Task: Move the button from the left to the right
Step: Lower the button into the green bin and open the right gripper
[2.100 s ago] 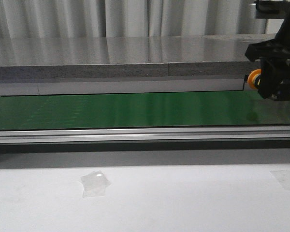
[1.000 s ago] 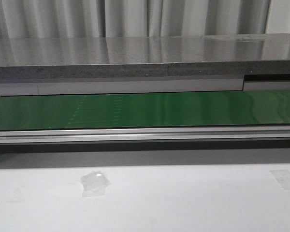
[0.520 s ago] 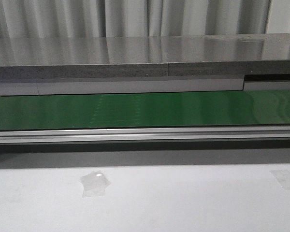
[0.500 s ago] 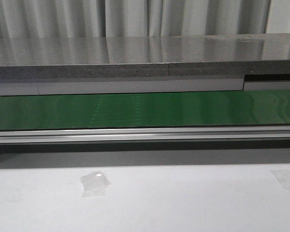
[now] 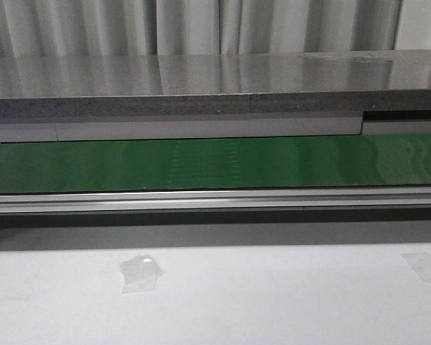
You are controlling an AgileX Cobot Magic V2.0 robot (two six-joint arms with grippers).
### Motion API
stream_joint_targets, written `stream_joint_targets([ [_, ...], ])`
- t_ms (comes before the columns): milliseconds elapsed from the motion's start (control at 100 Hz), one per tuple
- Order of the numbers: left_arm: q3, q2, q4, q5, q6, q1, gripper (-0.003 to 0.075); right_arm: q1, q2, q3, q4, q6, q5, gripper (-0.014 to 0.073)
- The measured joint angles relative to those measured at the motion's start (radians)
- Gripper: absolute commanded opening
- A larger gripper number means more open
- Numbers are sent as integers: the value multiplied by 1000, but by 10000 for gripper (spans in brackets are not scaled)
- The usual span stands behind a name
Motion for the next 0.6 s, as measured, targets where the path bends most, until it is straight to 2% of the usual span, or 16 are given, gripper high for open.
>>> stream_joint_targets([
  [600,0,0,0,0,0,0,-20,0,-27,0,0,0,6,385],
])
